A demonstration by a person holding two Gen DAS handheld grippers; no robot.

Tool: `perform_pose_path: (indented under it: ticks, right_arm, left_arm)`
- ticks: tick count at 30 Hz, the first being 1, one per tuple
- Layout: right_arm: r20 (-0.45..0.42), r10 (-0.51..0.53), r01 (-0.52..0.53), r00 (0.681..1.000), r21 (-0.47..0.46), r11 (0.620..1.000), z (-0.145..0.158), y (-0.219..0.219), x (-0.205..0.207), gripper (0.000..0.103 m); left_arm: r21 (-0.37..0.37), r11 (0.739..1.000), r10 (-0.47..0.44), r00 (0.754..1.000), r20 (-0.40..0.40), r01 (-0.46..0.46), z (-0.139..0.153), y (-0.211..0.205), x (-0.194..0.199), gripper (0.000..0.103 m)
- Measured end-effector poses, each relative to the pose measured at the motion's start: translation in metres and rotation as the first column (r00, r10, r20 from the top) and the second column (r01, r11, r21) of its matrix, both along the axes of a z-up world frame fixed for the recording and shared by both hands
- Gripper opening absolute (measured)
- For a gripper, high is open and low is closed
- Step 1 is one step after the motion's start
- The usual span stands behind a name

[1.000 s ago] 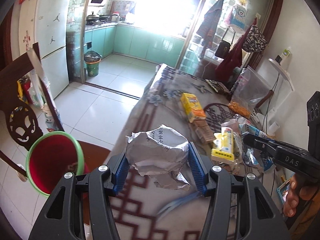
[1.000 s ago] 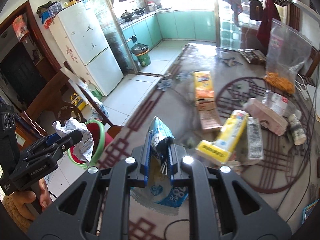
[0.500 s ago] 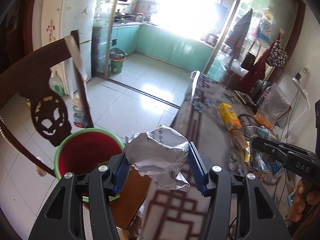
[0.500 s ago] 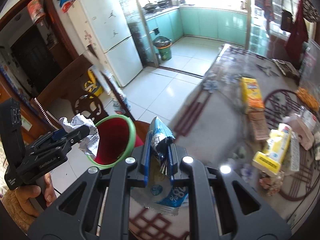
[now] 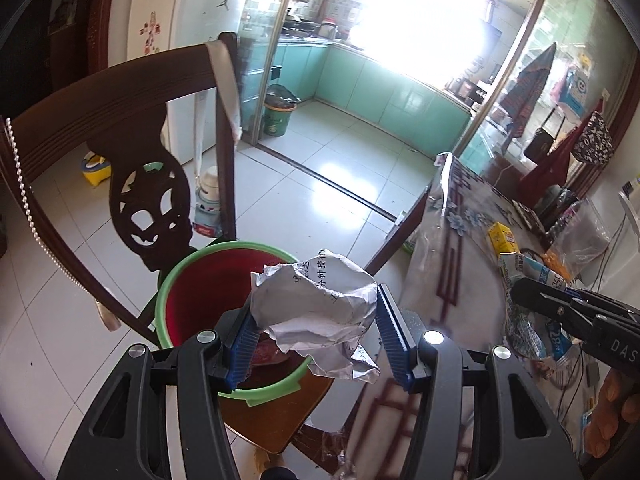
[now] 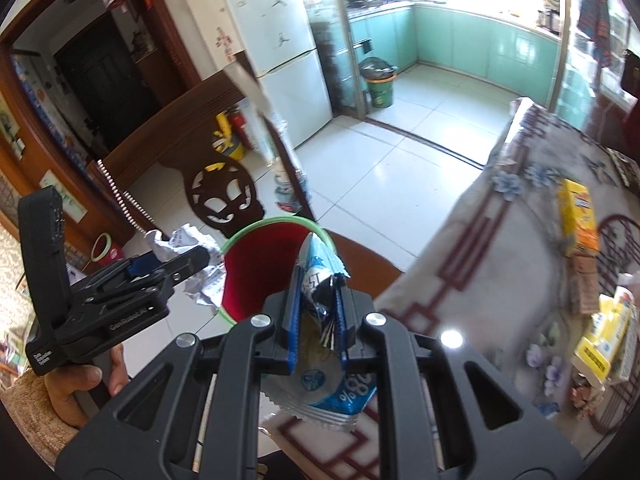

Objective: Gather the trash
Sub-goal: 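Carry the foil packet and blue-white wrapper to the red bucket and release both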

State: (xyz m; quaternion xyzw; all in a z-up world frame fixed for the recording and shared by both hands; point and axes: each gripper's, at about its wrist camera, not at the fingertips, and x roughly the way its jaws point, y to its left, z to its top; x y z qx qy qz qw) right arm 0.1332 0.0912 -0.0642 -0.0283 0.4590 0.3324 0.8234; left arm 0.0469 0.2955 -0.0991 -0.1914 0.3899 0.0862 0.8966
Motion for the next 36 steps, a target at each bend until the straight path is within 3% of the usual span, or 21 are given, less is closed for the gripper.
perform_pose_path:
  ticks: [13, 27, 29, 30, 31, 32, 36]
  right_arm:
    - [-0.153, 0.099, -0.097, 0.983, 0.025, 0.995, -0.043, 0.071, 0.024, 0.015]
    - [-0.205, 0.164, -0.164, 0.965, 0.017, 0.986, -0.065, 0.117, 0.033, 0.016]
    - [-0.207, 0.165, -0.165, 0.964, 0.022, 0.986, -0.066, 0.119, 0.034, 0.021]
    - [-0.205, 0.165, -0.163, 0.965, 0.027, 0.986, -0.066, 0.119, 0.035, 0.031]
    - [-0.205, 0.165, -0.162, 0.965, 0.032, 0.986, -0.065, 0.118, 0.035, 0.037]
    - [-0.203, 0.162, -0.159, 0.966, 0.031, 0.987, -0.065, 0.119, 0.036, 0.051]
    - [-0.182, 0.148, -0.144, 0.972, 0.031, 0.989, -0.061, 0.119, 0.038, 0.055]
  left_arm:
    - [-0.006, 0.991, 0.134, 0.987, -0.086, -0.135, -0.032, 0.053, 0.003, 0.052]
    - [-0.022, 0.985, 0.167, 0.979, -0.116, -0.170, -0.045, 0.081, 0.013, 0.053]
    - [-0.022, 0.983, 0.178, 0.977, -0.120, -0.181, -0.047, 0.083, 0.014, 0.057]
    - [-0.018, 0.980, 0.193, 0.973, -0.123, -0.197, -0.047, 0.085, 0.013, 0.061]
    - [-0.020, 0.978, 0.203, 0.972, -0.121, -0.207, -0.048, 0.087, 0.013, 0.071]
    - [-0.024, 0.975, 0.215, 0.970, -0.115, -0.219, -0.048, 0.088, 0.011, 0.079]
    - [-0.032, 0.971, 0.231, 0.968, -0.103, -0.235, -0.045, 0.091, 0.009, 0.080]
